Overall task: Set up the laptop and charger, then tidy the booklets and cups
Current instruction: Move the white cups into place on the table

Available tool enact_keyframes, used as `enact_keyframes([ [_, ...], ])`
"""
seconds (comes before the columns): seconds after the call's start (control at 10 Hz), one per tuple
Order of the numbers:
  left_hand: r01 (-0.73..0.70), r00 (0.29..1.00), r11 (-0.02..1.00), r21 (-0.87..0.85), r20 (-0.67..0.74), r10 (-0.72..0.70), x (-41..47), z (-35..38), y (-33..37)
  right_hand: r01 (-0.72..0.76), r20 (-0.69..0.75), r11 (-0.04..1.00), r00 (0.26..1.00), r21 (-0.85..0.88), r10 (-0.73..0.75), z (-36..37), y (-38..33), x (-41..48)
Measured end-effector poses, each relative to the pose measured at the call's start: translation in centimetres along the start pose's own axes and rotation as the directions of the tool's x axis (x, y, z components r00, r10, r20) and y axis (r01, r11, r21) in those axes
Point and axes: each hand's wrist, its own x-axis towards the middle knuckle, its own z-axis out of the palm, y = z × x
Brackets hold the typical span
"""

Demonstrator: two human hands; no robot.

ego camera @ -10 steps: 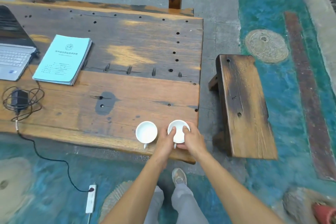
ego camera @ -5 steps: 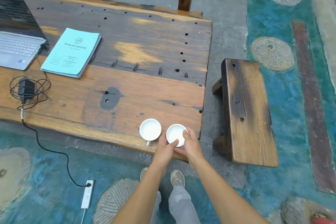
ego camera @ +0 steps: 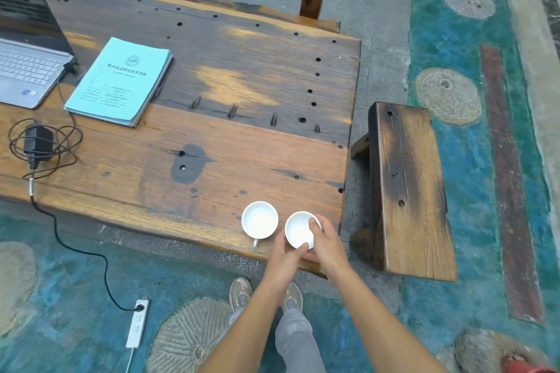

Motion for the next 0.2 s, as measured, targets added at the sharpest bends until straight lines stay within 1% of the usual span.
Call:
enact_keyframes([
  [0.1,0.009,0.999,1.000,0.025,0.039,-0.010,0.05,-0.40,0.05,-0.020,-0.007,0.998,1.000,-0.053,0.020,0.16,-0.09,-0.04],
  [0.2,0.061,0.998,0.992,0.107,0.002,-0.062,-0.66,-1.14,-0.55,-0.001,-0.069,0.956,0.997,-0.292,-0.020,-0.39,-0.41,-0.23],
])
